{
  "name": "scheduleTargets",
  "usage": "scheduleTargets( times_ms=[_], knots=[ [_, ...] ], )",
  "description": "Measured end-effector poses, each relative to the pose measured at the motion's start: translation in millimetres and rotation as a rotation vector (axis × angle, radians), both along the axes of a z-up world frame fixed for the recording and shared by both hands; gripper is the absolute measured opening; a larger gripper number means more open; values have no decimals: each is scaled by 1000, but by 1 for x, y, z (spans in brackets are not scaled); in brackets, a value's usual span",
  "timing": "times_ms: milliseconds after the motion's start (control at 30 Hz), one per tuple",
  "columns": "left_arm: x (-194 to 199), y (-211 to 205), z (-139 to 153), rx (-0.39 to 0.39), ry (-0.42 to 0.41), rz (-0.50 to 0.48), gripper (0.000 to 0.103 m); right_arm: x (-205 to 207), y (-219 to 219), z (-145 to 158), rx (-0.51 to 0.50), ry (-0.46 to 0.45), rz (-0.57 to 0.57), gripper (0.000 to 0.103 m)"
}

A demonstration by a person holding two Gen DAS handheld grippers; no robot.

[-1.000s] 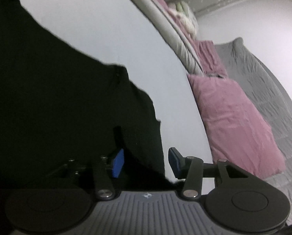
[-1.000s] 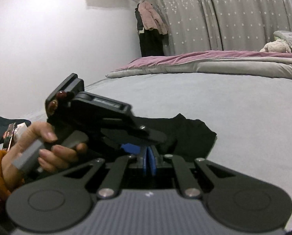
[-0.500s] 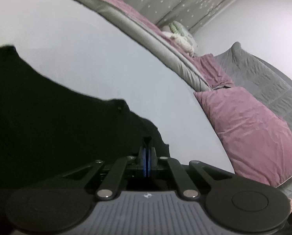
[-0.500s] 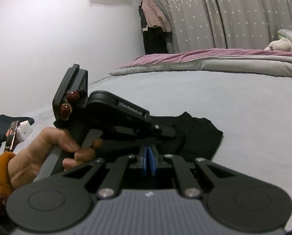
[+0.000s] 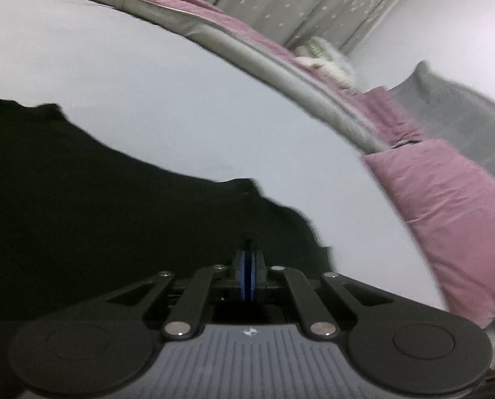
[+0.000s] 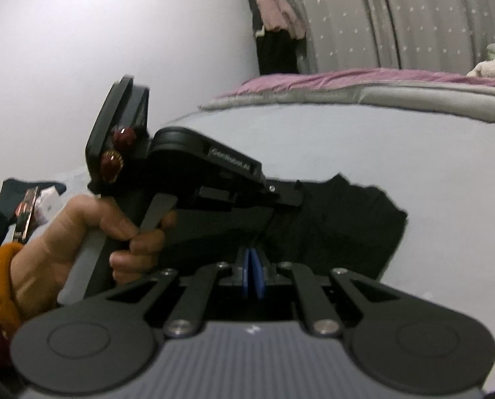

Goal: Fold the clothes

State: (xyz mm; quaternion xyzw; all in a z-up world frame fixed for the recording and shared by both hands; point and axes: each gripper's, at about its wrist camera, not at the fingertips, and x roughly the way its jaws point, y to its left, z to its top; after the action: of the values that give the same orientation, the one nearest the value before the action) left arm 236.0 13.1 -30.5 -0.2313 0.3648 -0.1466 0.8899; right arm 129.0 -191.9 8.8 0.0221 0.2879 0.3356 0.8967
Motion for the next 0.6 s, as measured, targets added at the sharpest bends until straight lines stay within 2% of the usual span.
scheduleTargets(
  times_ms=[100, 167, 233, 300, 333, 400, 500, 600],
  knots=[
    [-1, 1, 0, 58, 6, 22, 7, 1, 4, -6, -25, 44, 38, 8],
    [-3, 3, 3, 69, -4, 40, 17, 1, 7, -10, -42, 71, 66, 11],
    [-6, 6, 7, 71, -21, 56, 21, -3, 10, -12, -62, 74, 95, 13],
    [-8, 9, 12, 65, -38, 58, 22, -7, 9, -10, -57, 64, 109, 24],
    [-10, 9, 14, 58, -45, 50, 23, -9, 7, -8, -46, 56, 112, 25],
    [-13, 7, 18, 42, -54, 15, 23, -12, -4, -2, -14, 28, 72, 26],
    [-19, 1, 19, 33, -44, -61, 23, -9, -29, 3, 43, 18, -48, 26],
    [-29, -8, 20, 52, -44, -142, 23, -11, -43, 3, 29, 16, -117, 27]
  ],
)
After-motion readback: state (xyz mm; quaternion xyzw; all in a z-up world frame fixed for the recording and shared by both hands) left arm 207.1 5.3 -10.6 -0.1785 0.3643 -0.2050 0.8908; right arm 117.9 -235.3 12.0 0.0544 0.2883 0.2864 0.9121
